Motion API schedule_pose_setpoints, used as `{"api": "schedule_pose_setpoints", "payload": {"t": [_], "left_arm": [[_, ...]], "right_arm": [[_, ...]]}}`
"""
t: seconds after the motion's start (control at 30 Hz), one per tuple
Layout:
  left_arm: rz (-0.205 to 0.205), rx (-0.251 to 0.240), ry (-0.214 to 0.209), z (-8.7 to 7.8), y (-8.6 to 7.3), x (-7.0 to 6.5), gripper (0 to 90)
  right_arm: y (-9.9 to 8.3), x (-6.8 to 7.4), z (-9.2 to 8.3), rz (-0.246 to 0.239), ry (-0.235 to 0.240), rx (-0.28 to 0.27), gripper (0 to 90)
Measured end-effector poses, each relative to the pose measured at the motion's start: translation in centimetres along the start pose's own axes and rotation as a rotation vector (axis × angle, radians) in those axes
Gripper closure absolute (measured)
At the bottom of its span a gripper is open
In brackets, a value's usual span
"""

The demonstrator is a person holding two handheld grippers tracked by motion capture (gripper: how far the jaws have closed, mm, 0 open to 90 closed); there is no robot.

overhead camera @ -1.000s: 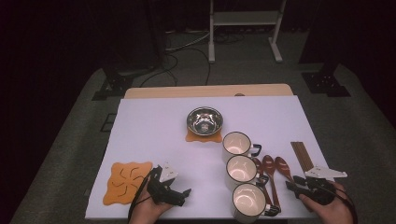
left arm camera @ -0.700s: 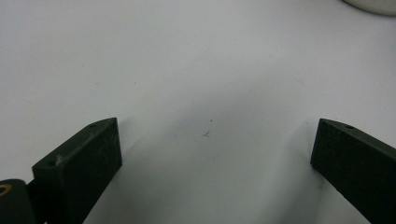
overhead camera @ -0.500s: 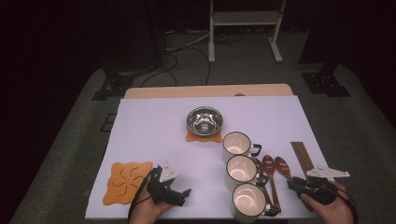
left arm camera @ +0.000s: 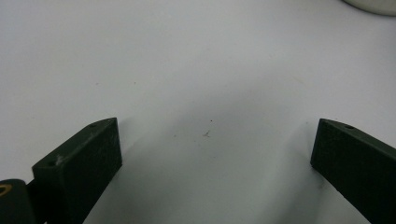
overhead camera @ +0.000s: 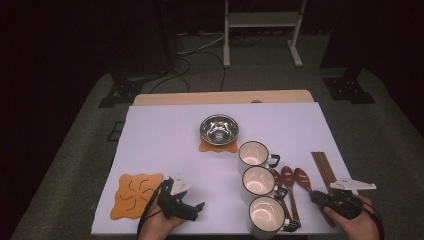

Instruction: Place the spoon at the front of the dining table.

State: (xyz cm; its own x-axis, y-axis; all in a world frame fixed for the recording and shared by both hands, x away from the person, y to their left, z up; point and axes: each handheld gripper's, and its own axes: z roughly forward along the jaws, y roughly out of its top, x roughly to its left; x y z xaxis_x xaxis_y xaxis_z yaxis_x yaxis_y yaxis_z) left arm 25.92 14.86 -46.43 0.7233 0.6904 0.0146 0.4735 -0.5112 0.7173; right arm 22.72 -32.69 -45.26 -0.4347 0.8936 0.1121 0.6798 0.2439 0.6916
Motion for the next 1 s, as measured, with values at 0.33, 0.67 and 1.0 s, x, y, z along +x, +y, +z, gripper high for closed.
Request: {"api": "schedule_pose_setpoints", "payload": {"t": [0.33,0.67,1.0], "left_arm": [[0.000,0.000,0.000,0.00,0.00,0.00,0.7],[0.000,0.000,0.000,0.00,0.00,0.00,0.7],[0.000,0.000,0.000,0.00,0.00,0.00,0.7]], "right_arm": [[-0.02,-0.09,-0.11,0.013,0.001,0.006,79.9],[0.03,-0.27,-0.38,0.037,0.000,-0.006,80.4],[0.14,-0.31,-0.56,0.049,-0.009,-0.014,80.6]]}}
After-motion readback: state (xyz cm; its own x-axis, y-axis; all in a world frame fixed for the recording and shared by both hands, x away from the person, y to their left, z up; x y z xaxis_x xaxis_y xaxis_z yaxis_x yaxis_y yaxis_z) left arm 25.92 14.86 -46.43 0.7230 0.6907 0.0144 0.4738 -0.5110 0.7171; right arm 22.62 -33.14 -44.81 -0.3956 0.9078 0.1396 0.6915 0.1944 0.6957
